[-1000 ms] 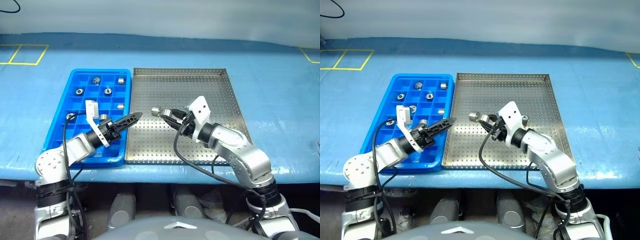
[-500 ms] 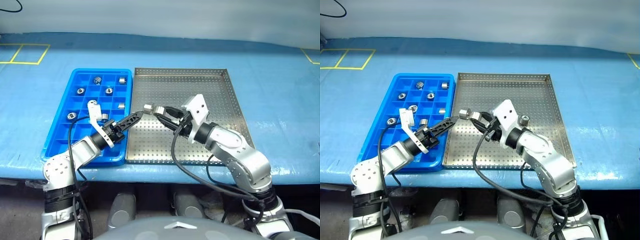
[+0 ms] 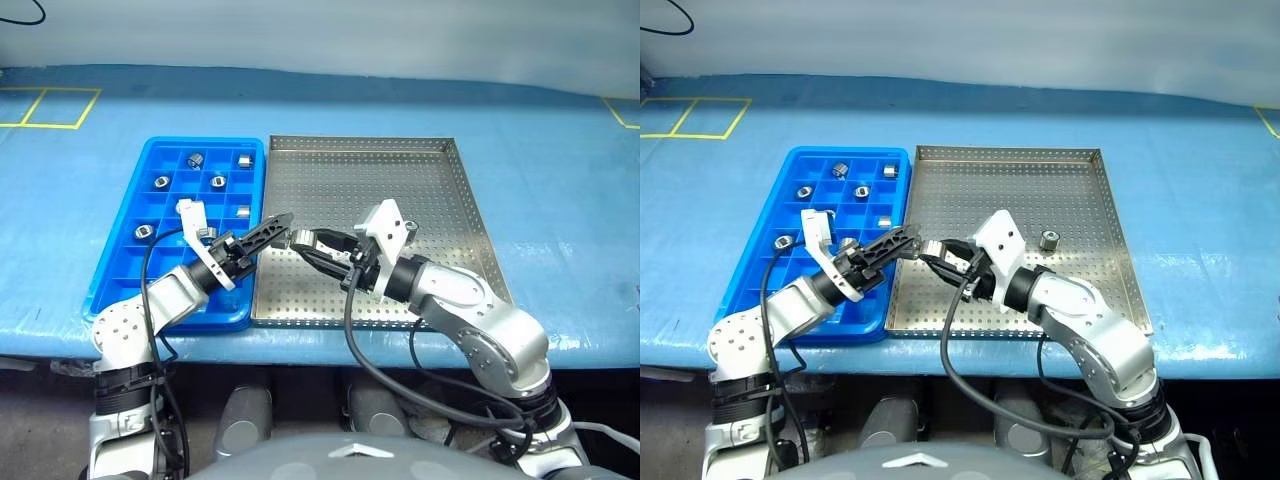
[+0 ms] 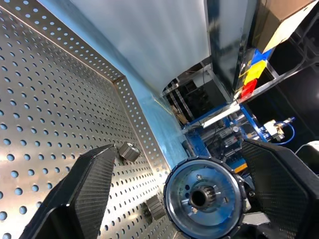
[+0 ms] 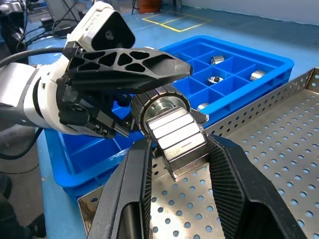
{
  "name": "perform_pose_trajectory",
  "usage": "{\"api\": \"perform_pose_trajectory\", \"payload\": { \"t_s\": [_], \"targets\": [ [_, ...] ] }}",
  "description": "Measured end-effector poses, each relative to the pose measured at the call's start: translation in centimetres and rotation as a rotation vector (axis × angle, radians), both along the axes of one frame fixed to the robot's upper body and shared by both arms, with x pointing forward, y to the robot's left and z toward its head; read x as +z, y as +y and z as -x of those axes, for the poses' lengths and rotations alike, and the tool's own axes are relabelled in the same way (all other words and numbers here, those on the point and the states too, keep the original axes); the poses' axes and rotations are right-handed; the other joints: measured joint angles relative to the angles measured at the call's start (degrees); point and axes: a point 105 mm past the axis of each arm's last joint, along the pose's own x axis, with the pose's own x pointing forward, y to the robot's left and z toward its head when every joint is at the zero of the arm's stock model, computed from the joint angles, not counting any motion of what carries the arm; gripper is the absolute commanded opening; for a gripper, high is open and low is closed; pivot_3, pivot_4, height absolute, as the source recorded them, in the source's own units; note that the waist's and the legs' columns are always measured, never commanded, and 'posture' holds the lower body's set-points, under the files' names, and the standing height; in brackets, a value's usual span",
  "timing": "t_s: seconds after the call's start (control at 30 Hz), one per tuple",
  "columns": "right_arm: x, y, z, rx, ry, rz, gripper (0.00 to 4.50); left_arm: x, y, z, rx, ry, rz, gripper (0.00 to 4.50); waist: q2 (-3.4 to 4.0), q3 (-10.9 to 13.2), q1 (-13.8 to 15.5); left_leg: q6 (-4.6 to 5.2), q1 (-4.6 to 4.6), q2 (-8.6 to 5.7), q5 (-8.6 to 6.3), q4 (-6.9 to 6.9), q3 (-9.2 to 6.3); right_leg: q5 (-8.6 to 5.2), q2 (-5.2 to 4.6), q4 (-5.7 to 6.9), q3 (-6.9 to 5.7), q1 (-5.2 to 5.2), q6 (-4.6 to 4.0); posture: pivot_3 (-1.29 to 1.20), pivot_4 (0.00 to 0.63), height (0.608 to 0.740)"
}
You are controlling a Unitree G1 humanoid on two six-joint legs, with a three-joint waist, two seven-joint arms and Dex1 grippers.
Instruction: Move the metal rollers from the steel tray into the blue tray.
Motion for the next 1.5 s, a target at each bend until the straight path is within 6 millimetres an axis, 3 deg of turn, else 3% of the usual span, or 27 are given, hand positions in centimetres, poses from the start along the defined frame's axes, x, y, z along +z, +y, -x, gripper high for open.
{"api": "perform_pose_trajectory", "payload": {
  "t_s": [0.1, 0.5, 0.6, 0.97, 1.13, 1.3, 1.5],
  "targets": [
    [0.0, -0.2, -0.1, -0.012, 0.0, 0.003, 1.3, 0.2, -0.1, 0.2, -0.017, 0.004, 0.02, 2.0, 0.0, 0.0, 0.01, 0.0, 0.0, 0.0, 0.0, 0.0, 0.0, -0.02, 0.0, 0.0, 0.0, 0.0, 0.03, -0.02, 0.15, 0.74],
    [-0.1, -0.3, -0.3, -0.021, 0.014, -0.002, 1.3, -0.7, -0.1, 0.9, -0.03, 0.071, 0.033, 1.97, 0.0, 0.0, -0.01, 0.0, 0.0, 0.0, 0.0, -0.01, 0.0, -0.03, 0.0, 0.0, 0.01, 0.0, 0.05, -0.02, 0.15, 0.74],
    [-0.1, -0.3, -0.4, -0.022, 0.013, 0.0, 1.3, -0.7, -0.1, 0.7, -0.017, 0.071, 0.03, 1.49, 0.0, 0.0, 0.0, 0.0, 0.0, 0.0, 0.0, -0.01, 0.0, -0.04, 0.0, -0.01, 0.01, -0.01, 0.05, -0.02, 0.15, 0.74],
    [-0.4, -0.6, -0.6, -0.032, 0.02, 0.015, 1.3, -1.3, 0.2, 0.2, 0.013, 0.066, -0.052, 1.48, 0.0, 0.0, 0.07, 0.0, 0.0, 0.0, 0.0, -0.01, 0.01, -0.07, 0.0, -0.03, 0.01, 0.0, 0.1, -0.02, 0.15, 0.74],
    [-0.1, -1.1, -0.8, -0.053, 0.009, 0.018, 1.3, -3.1, 2.0, -1.0, 0.104, 0.073, -0.251, 0.03, -0.01, 0.0, 0.04, 0.0, -0.01, 0.0, 0.0, -0.06, 0.01, -0.07, 0.0, -0.06, 0.01, -0.02, 0.08, -0.02, 0.15, 0.74],
    [-0.2, -1.3, -0.8, -0.057, 0.011, 0.02, 1.3, -1.7, 2.1, -2.4, 0.148, -0.015, -0.283, 0.0, -0.02, 0.01, 0.35, 0.0, -0.05, -0.01, 0.0, -0.06, 0.0, -0.04, -0.01, -0.12, -0.01, -0.02, 0.06, -0.03, 0.15, 0.74],
    [0.2, -2.0, -1.2, -0.103, 0.002, 0.001, 1.3, 0.5, 1.8, -3.0, 0.163, -0.079, -0.169, 0.0, -0.03, 0.02, 0.33, 0.01, -0.08, 0.0, -0.01, -0.08, -0.01, 0.0, -0.01, -0.15, -0.02, -0.03, 0.01, -0.03, 0.15, 0.74]
  ]
}}
